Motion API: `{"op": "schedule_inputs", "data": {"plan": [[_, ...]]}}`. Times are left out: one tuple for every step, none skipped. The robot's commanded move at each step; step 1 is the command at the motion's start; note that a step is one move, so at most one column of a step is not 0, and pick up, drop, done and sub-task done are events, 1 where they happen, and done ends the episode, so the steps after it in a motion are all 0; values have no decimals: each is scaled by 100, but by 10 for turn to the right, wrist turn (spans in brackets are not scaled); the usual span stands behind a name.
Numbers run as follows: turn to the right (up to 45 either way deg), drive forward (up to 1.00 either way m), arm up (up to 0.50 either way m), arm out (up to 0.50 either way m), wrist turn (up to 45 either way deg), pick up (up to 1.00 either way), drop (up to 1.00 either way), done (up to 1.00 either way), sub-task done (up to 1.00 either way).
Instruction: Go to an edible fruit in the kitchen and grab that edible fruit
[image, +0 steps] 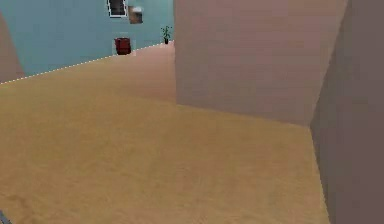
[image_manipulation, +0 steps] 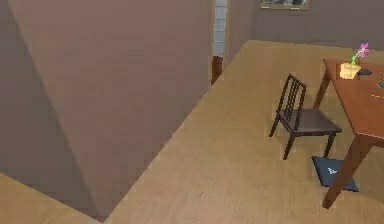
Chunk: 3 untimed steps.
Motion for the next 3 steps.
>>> {"op": "schedule_inputs", "data": {"plan": [[0,60,0,0,0,0,0,0,0],[-150,0,0,0,0,0,0,0,0],[0,100,0,0,0,0,0,0,0]]}}
